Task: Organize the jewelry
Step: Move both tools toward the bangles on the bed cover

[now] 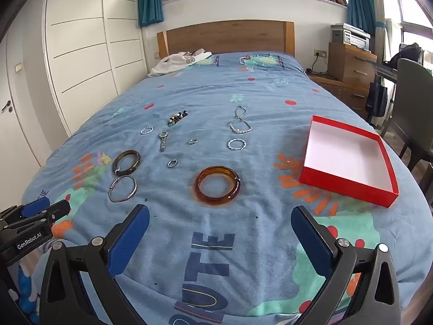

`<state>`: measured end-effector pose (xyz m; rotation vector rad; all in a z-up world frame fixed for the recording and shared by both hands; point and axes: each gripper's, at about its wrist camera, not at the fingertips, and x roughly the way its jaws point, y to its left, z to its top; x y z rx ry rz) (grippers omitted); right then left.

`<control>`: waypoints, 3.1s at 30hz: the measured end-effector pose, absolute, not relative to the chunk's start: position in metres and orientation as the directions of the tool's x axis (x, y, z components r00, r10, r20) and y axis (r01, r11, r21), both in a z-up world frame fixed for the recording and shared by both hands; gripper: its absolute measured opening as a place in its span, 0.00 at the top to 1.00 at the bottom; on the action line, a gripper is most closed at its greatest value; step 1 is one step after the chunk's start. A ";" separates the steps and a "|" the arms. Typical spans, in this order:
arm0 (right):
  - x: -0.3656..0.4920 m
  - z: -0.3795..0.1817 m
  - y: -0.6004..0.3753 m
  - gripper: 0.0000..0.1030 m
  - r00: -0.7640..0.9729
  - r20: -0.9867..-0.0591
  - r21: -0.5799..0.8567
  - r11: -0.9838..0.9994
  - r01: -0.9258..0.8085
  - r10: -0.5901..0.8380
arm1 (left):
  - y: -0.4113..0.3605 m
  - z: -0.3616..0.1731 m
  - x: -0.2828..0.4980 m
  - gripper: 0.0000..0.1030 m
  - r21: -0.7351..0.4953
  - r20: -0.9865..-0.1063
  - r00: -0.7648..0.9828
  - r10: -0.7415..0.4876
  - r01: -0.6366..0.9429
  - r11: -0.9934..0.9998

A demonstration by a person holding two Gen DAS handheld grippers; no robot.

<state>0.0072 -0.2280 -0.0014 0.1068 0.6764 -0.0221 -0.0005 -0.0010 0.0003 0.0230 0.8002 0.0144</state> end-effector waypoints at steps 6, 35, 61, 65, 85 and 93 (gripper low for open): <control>0.010 -0.002 -0.228 0.01 0.770 -0.638 0.089 0.995 0.050 0.019 | -0.003 0.000 0.000 0.46 0.006 -0.718 0.696 0.003 0.003 1.000; 0.008 -0.009 -0.226 0.01 0.735 -0.678 0.082 0.995 0.049 0.020 | -0.019 -0.006 0.002 0.46 0.003 -0.736 0.676 -0.037 0.058 0.998; 0.016 -0.021 -0.224 0.07 0.711 -0.701 0.108 0.994 0.024 0.059 | -0.030 -0.022 0.017 0.46 -0.020 -0.776 0.625 -0.084 0.108 0.994; 0.020 -0.024 -0.227 0.07 0.707 -0.704 0.116 0.993 0.027 0.063 | -0.031 -0.025 0.020 0.46 -0.020 -0.779 0.622 -0.081 0.105 0.994; 0.051 -0.045 -0.243 0.14 0.675 -0.733 0.146 0.989 0.036 0.084 | -0.046 -0.046 0.047 0.46 0.008 -0.792 0.608 -0.059 0.107 0.994; 0.066 -0.054 -0.245 0.21 0.658 -0.747 0.157 0.987 0.031 0.098 | -0.049 -0.053 0.058 0.46 0.025 -0.797 0.602 -0.047 0.110 0.994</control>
